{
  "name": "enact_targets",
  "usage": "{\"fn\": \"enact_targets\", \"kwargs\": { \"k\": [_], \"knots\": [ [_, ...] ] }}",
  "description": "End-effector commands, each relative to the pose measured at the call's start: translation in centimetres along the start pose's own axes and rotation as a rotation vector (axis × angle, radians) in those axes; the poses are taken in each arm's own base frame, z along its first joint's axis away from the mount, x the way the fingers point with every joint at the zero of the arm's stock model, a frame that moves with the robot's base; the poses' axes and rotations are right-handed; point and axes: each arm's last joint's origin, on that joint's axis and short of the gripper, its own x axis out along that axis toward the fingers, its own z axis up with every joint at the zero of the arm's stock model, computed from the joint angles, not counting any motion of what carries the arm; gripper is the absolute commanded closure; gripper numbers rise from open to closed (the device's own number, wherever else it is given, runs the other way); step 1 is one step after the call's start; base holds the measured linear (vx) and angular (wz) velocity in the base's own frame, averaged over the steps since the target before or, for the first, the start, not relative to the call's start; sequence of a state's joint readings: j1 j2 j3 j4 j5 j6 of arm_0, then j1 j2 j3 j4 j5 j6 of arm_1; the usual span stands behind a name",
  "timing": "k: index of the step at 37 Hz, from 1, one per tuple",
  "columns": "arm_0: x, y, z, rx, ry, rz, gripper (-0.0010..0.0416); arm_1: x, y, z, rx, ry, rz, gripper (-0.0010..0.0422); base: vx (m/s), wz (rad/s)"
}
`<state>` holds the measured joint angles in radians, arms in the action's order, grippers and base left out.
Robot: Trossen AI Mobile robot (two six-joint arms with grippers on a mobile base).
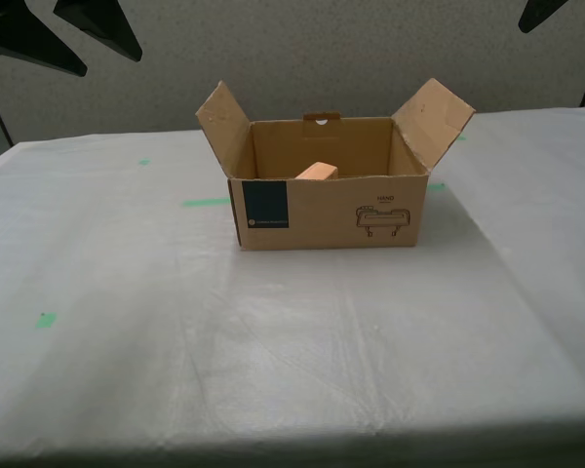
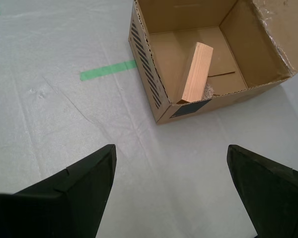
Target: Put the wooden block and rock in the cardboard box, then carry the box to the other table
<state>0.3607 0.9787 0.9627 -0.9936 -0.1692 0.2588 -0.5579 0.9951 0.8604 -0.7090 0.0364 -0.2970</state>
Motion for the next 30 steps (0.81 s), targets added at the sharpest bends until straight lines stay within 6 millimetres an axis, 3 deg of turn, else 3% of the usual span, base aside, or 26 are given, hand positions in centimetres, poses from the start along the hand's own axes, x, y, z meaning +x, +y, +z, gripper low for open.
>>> {"fn": "enact_targets", "kwargs": {
  "k": [1,30],
  "knots": [
    [-0.03,0.01,0.02,0.003,-0.003,-0.002,0.0007,-0.02,-0.02,0.01,0.001,0.001,-0.002,0.0110,0.000,0.000],
    [-0.03,0.01,0.02,0.003,-0.003,-0.002,0.0007,-0.02,-0.01,0.03,0.000,-0.001,-0.002,0.0110,0.000,0.000]
  ]
}}
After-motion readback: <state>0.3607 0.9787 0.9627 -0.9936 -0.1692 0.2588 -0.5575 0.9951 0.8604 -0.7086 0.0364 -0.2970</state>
